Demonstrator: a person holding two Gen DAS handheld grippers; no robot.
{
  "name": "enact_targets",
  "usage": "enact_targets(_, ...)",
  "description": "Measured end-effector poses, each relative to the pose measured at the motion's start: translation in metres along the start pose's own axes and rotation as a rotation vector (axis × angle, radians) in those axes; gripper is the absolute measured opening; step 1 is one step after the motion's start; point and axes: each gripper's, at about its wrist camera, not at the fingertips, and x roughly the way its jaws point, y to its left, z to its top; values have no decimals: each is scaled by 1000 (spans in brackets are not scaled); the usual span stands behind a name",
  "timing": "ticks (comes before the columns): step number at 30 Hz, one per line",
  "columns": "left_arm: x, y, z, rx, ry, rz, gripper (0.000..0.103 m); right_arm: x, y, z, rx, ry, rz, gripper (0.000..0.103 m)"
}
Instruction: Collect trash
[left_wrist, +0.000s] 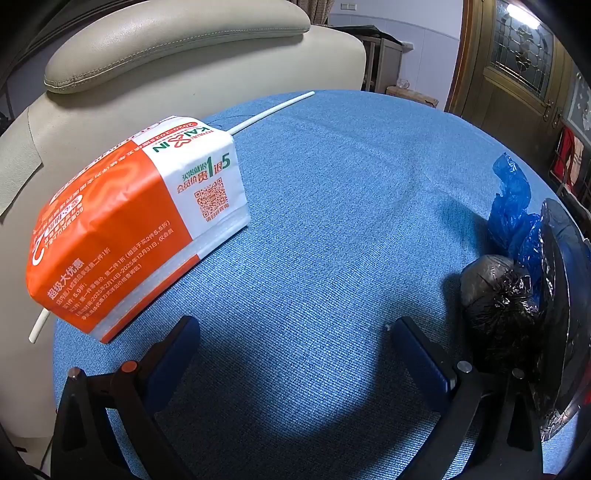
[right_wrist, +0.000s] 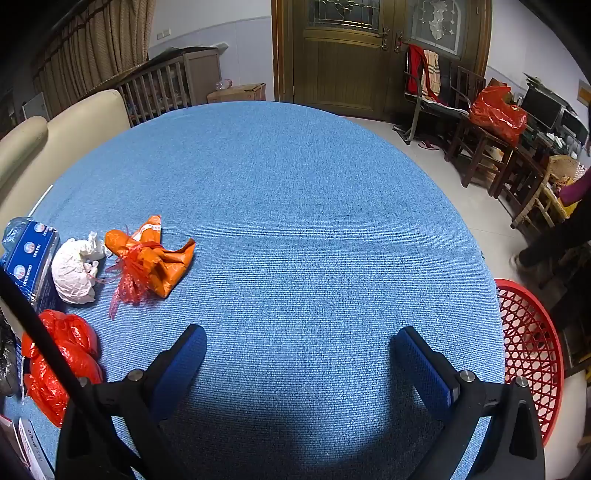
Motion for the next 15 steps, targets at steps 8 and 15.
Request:
enact_targets(8,0,0,0,1,0,1,103,0,0,0,-1,-2,-2,103)
enact_targets(15,-14,10,0,-1,-3,16,103,-15,-4,9,8,26,55,103)
